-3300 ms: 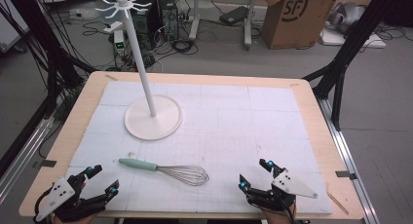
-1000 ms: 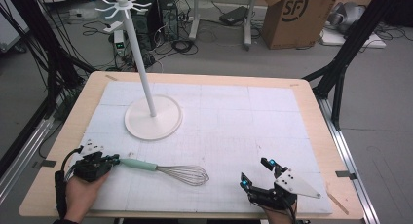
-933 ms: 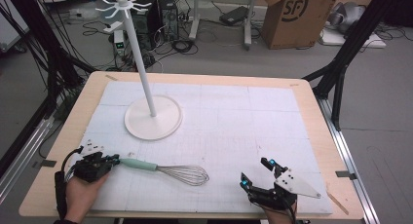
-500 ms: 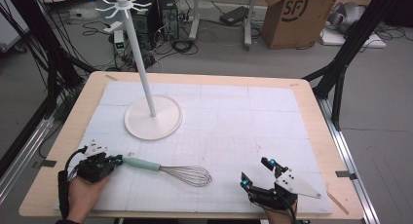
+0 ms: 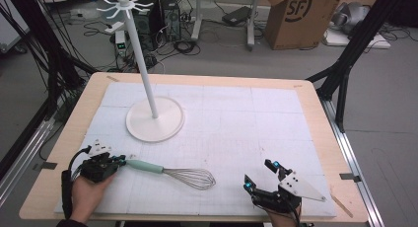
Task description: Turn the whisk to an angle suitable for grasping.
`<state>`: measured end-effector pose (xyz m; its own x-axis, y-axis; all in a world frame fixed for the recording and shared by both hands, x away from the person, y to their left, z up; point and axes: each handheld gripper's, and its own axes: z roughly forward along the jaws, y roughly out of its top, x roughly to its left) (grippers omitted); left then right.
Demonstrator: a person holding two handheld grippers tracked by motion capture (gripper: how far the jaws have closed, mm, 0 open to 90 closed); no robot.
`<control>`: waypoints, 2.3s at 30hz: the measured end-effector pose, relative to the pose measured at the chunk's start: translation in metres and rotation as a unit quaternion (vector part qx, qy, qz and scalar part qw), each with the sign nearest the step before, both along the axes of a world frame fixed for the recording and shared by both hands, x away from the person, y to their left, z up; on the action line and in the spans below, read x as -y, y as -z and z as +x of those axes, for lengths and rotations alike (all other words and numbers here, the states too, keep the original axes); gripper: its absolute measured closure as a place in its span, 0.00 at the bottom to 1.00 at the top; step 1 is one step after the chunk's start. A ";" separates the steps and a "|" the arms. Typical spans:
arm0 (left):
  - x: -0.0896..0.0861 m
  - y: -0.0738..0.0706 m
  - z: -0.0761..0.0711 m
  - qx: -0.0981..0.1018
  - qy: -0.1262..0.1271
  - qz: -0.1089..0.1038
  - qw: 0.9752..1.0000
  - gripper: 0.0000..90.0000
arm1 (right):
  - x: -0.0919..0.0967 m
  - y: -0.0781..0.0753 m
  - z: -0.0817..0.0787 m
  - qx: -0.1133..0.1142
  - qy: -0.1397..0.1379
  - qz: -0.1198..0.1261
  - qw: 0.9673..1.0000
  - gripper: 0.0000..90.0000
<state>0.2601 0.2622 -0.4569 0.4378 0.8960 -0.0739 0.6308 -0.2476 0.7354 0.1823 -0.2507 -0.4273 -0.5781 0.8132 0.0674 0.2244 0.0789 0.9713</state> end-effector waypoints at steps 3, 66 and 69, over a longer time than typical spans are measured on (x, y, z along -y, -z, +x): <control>0.001 0.000 0.000 0.001 0.004 0.004 1.000 1.00 | 0.000 0.000 0.000 0.002 0.002 0.000 1.000 0.17; 0.062 -0.003 -0.001 0.005 0.093 0.001 0.996 1.00 | 0.003 -0.002 -0.001 0.005 0.007 0.008 1.000 0.17; 0.063 -0.003 -0.001 0.006 0.093 0.000 0.996 1.00 | 0.003 -0.002 -0.001 0.005 0.008 0.008 1.000 0.17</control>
<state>0.2586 0.1996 -0.4541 0.5972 0.7993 -0.0673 0.5655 -0.3601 0.7420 0.1810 -0.2535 -0.4256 -0.5665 0.8207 0.0746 0.2153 0.0600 0.9747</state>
